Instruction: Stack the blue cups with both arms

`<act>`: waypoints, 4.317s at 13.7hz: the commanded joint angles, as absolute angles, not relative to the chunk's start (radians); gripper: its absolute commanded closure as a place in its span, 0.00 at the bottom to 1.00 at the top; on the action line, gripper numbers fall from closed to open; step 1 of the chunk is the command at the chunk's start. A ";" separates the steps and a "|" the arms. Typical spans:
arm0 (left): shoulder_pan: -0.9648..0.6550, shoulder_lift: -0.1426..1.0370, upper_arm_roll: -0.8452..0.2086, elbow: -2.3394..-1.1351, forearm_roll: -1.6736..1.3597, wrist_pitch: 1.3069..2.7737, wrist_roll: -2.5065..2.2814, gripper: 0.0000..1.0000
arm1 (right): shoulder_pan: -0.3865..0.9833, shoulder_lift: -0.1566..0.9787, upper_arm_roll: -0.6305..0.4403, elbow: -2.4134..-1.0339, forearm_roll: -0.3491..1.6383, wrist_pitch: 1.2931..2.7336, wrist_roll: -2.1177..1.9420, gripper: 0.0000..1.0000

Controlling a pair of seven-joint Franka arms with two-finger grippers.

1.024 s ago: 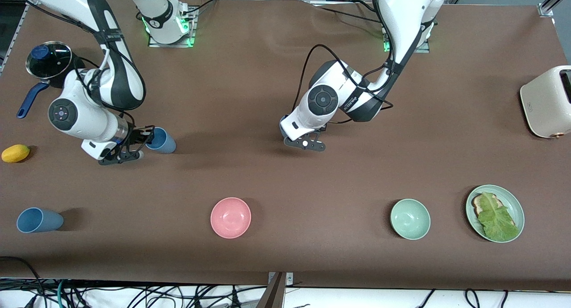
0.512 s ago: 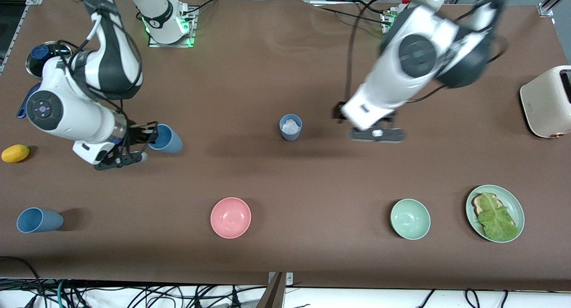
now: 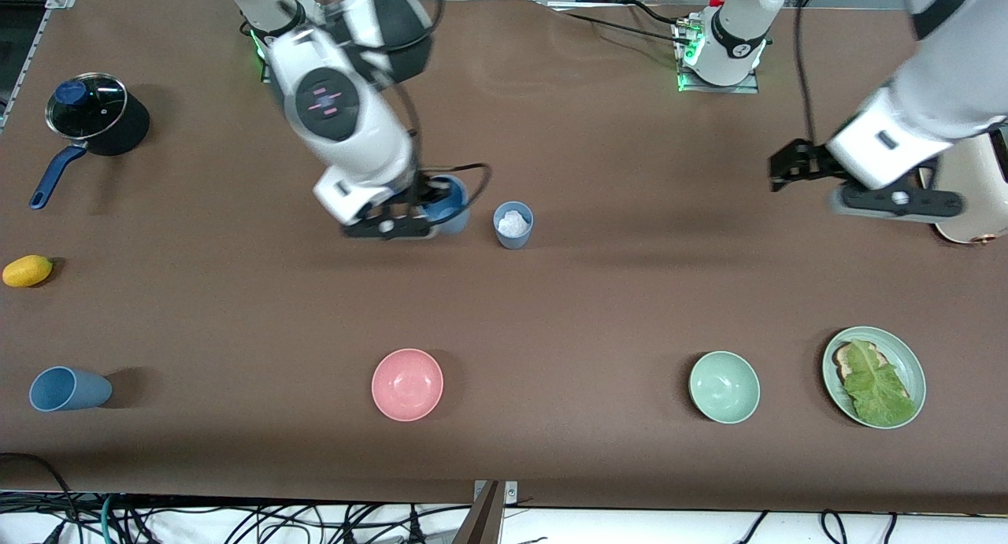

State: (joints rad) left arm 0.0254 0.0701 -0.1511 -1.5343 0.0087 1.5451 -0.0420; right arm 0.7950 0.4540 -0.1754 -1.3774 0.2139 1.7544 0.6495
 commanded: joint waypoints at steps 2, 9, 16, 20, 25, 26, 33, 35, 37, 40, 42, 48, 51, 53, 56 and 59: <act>0.057 -0.112 -0.157 -1.756 0.026 1.671 0.001 0.00 | 0.867 0.543 -0.192 -1.273 0.235 1.811 0.810 1.00; 0.034 -0.074 -0.117 -1.707 0.002 1.655 0.008 0.00 | 0.933 0.577 -0.192 -1.285 0.235 1.827 0.914 1.00; 0.041 -0.071 -0.118 -1.697 0.005 1.612 0.008 0.00 | 0.942 0.575 -0.193 -1.388 0.215 1.858 0.913 1.00; 0.043 -0.069 -0.118 -1.695 0.002 1.614 0.009 0.00 | 0.948 0.578 -0.193 -1.390 0.215 1.864 0.914 1.00; 0.044 -0.069 -0.115 -1.697 -0.003 1.611 0.009 0.00 | 0.951 0.586 -0.193 -1.391 0.215 1.868 0.916 1.00; 0.044 -0.068 -0.117 -1.695 -0.005 1.611 0.008 0.00 | 0.951 0.589 -0.193 -1.391 0.215 1.868 0.916 1.00; 0.045 -0.057 -0.117 -1.674 -0.006 1.608 0.003 0.00 | 0.948 0.595 -0.195 -1.405 0.201 1.879 0.911 1.00; 0.046 -0.057 -0.120 -1.675 -0.003 1.591 0.006 0.00 | 0.943 0.595 -0.198 -1.401 0.198 1.881 0.910 1.00; 0.048 -0.057 -0.117 -1.675 -0.005 1.589 0.008 0.00 | 0.936 0.595 -0.201 -1.394 0.178 1.891 0.908 1.00; 0.046 -0.057 -0.117 -1.674 -0.005 1.588 0.008 0.00 | 0.934 0.597 -0.201 -1.394 0.176 1.907 0.911 0.77; 0.046 -0.057 -0.117 -1.674 -0.005 1.588 0.008 0.00 | 0.931 0.597 -0.201 -1.394 0.179 1.914 0.917 0.30; 0.044 -0.057 -0.120 -1.674 -0.005 1.588 0.008 0.00 | 0.888 0.575 -0.242 -1.365 0.178 1.902 0.862 0.00; 0.046 -0.057 -0.118 -1.674 -0.006 1.588 0.009 0.00 | 0.851 0.542 -0.296 -1.368 0.186 1.896 0.683 0.00; 0.046 -0.057 -0.117 -1.674 -0.005 1.588 0.009 0.00 | 0.850 0.523 -0.377 -1.367 0.189 1.821 0.573 0.00; 0.046 -0.057 -0.117 -1.674 -0.005 1.586 0.009 0.00 | 0.828 0.466 -0.492 -1.368 0.193 1.712 0.344 0.00; 0.046 -0.057 -0.117 -1.674 -0.005 1.588 0.009 0.00 | 0.815 0.430 -0.622 -1.367 0.236 1.584 0.136 0.00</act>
